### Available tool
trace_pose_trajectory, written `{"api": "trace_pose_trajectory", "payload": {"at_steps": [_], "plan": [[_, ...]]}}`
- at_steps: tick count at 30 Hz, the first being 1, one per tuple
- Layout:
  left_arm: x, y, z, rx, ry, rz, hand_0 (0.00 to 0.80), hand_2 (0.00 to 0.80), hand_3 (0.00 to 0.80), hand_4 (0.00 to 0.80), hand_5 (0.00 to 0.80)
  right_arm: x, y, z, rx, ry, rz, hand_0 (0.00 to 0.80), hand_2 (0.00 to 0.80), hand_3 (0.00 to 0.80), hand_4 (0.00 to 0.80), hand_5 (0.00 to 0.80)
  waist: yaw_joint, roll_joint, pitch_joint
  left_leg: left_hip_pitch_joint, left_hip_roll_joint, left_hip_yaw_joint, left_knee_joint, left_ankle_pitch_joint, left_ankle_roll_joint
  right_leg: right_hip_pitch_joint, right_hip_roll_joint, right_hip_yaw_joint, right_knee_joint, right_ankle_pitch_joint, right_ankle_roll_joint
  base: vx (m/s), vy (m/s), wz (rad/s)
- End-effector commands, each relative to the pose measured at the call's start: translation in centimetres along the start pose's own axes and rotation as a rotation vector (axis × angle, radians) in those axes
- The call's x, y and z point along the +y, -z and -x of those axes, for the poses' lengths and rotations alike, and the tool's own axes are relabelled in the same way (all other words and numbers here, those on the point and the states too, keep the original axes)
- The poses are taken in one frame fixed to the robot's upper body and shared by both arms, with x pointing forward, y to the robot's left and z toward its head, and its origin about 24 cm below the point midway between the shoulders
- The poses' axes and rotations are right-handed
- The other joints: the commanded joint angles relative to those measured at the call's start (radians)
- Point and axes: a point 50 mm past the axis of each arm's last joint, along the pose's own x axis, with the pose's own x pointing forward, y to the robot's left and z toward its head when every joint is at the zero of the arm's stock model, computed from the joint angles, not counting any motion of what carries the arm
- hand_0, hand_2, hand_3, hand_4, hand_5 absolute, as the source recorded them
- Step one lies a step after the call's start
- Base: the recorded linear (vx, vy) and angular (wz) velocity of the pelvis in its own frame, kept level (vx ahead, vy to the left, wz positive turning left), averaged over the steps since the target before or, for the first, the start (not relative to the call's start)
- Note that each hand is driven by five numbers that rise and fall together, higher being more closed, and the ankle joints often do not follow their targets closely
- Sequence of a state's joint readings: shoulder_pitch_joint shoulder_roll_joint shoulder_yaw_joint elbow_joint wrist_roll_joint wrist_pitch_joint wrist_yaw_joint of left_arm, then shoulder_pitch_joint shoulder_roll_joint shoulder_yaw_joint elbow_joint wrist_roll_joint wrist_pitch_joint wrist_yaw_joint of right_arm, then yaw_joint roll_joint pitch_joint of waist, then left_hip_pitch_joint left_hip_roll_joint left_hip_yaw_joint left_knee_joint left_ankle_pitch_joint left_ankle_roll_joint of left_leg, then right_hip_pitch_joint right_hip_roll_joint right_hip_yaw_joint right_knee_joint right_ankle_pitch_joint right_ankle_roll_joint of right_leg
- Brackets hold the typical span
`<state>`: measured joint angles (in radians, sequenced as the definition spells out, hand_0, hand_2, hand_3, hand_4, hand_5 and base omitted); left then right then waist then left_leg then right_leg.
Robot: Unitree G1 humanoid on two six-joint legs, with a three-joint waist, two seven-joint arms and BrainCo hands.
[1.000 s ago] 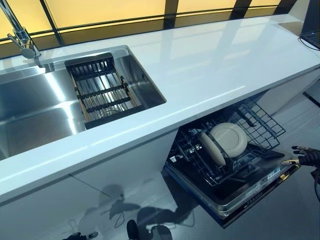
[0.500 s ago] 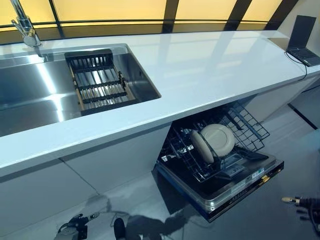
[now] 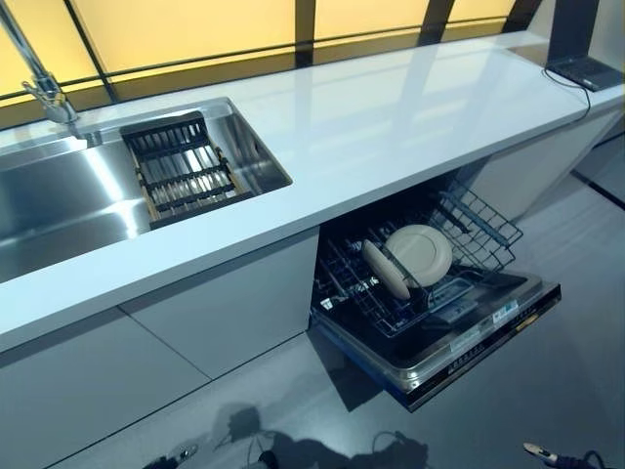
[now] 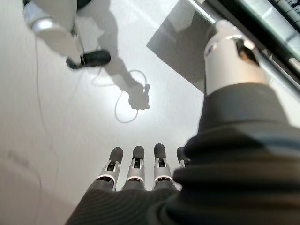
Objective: Take plates into dishwasher
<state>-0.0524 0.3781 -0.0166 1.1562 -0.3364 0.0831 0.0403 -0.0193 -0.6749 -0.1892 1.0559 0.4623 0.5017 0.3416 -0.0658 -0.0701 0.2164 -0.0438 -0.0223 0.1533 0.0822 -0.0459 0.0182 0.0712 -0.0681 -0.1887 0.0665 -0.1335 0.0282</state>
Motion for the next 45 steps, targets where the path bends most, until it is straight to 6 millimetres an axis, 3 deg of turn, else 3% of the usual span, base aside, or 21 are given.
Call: {"api": "trace_pose_trajectory", "payload": {"at_steps": [1, 2, 3, 7, 8, 12, 14, 21, 26, 31, 41, 45], "plan": [[0.4, -0.3, -0.1, -0.032, -0.02, -0.05, 0.0, 0.0, 0.0, 0.0, 0.0, 0.2, -2.7, 0.4, -0.101, 0.022, -0.066, 0.0, 0.0, 0.0, 0.0, 0.0, 0.049, 0.028, -0.001, 0.062, -0.04, -0.023, 0.0, -0.114, 0.038, -0.094, 0.064, -0.033, 0.071, 0.017, -0.007, -0.133, 0.024, -0.25], [0.7, -0.2, 0.0, -0.028, -0.032, -0.041, 0.0, 0.0, 0.0, 0.0, 0.0, 0.5, -2.8, 0.3, -0.101, 0.018, -0.061, 0.0, 0.0, 0.0, 0.0, 0.0, 0.058, 0.033, 0.003, 0.074, -0.034, -0.026, -0.011, -0.117, 0.037, -0.089, 0.053, -0.045, 0.09, 0.005, 0.002, -0.152, -0.009, -0.42], [1.7, 0.1, 0.0, -0.019, -0.072, -0.011, 0.0, 0.0, 0.0, 0.0, 0.0, 1.3, -2.8, -0.1, -0.1, 0.0, -0.068, 0.0, 0.0, 0.0, 0.0, 0.0, 0.077, 0.042, 0.011, 0.075, -0.024, -0.015, -0.024, -0.113, 0.054, -0.094, 0.015, -0.067, 0.113, 0.025, 0.016, -0.151, -0.03, -0.71], [3.4, 0.2, 0.2, 0.002, -0.102, 0.031, 0.0, 0.0, 0.0, 0.0, 0.0, 2.2, -2.1, -0.8, -0.104, -0.012, -0.096, 0.0, 0.0, 0.0, 0.0, 0.0, 0.088, 0.069, 0.019, 0.07, 0.004, 0.013, -0.037, -0.108, 0.088, -0.111, -0.097, -0.026, 0.017, 0.215, 0.048, -0.211, -0.085, -0.52], [3.7, 0.1, 0.2, 0.01, -0.104, 0.054, 0.0, 0.0, 0.0, 0.0, 0.0, 2.9, -2.4, -1.1, -0.113, -0.017, -0.108, 0.0, 0.0, 0.0, 0.0, 0.0, 0.091, 0.071, 0.024, 0.061, 0.025, 0.02, -0.026, -0.112, 0.089, -0.129, -0.105, -0.006, 0.018, 0.214, 0.045, -0.199, -0.202, 0.01], [2.8, -0.7, 0.1, -0.005, -0.105, 0.16, 0.0, 0.0, 0.0, 0.0, 0.0, 4.4, -3.3, -1.3, -0.142, -0.047, -0.155, 0.0, 0.0, 0.0, 0.0, 0.0, 0.092, 0.048, 0.036, -0.02, 0.071, 0.051, 0.091, -0.124, 0.065, -0.112, -0.088, -0.021, -0.027, 0.169, 0.047, -0.153, -0.34, -0.16], [2.1, -1.2, 0.0, -0.022, -0.071, 0.145, 0.0, 0.0, 0.0, 0.0, 0.0, 5.2, -3.4, -1.5, -0.165, -0.077, -0.226, 0.0, 0.0, 0.0, 0.0, 0.0, 0.092, 0.045, 0.05, -0.02, 0.083, 0.059, 0.082, -0.116, 0.057, -0.115, -0.084, -0.031, -0.018, 0.164, 0.048, -0.118, -0.277, -0.06], [0.9, -0.5, 0.1, -0.028, 0.008, 0.099, 0.0, 0.0, 0.0, 0.0, 0.0, 5.6, -3.2, -1.8, -0.196, -0.102, -0.357, 0.0, 0.0, 0.0, 0.0, 0.0, 0.09, 0.067, 0.064, 0.01, 0.066, 0.033, 0.009, -0.078, 0.052, -0.122, -0.076, -0.044, 0.042, 0.098, 0.044, -0.054, -0.124, 0.08], [1.6, -0.6, 0.2, -0.039, -0.004, 0.101, 0.0, 0.0, 0.0, 0.0, 0.0, 4.7, -3.7, -1.5, -0.199, -0.051, -0.377, 0.0, 0.0, 0.0, 0.0, 0.0, 0.089, 0.082, 0.08, -0.004, 0.06, 0.034, 0.034, -0.082, 0.051, -0.137, -0.084, -0.059, 0.098, 0.059, 0.03, -0.052, -0.037, 0.06], [1.8, -0.8, 0.2, -0.038, -0.001, 0.092, 0.0, 0.0, 0.0, 0.0, 0.0, 3.9, -4.5, -1.0, -0.232, -0.057, -0.503, 0.0, 0.0, 0.0, 0.0, 0.0, 0.089, 0.105, 0.095, -0.003, 0.057, 0.031, 0.035, -0.077, 0.048, -0.137, -0.093, -0.062, 0.105, 0.058, 0.027, -0.013, -0.025, 0.05], [-0.2, -0.9, 0.2, -0.063, 0.077, 0.124, 0.0, 0.0, 0.0, 0.0, 0.0, 5.6, -9.2, 0.4, -0.388, -0.129, -0.604, 0.0, 0.0, 0.0, 0.0, 0.0, 0.087, 0.165, 0.134, -0.054, 0.038, 0.015, 0.038, -0.059, 0.039, -0.191, -0.101, -0.062, 0.141, 0.029, 0.012, 0.0, 0.0, 0.0], [-1.3, -0.9, 0.2, -0.062, 0.113, 0.117, 0.0, 0.0, 0.0, 0.0, 0.0, 5.8, -12.1, 1.8, -0.464, -0.151, -0.622, 0.0, 0.0, 0.0, 0.0, 0.0, 0.097, 0.2, 0.165, -0.105, 0.025, 0.006, 0.09, -0.061, 0.04, -0.242, -0.12, -0.068, 0.208, 0.003, -0.006, -0.04, 0.014, 0.07]]}}
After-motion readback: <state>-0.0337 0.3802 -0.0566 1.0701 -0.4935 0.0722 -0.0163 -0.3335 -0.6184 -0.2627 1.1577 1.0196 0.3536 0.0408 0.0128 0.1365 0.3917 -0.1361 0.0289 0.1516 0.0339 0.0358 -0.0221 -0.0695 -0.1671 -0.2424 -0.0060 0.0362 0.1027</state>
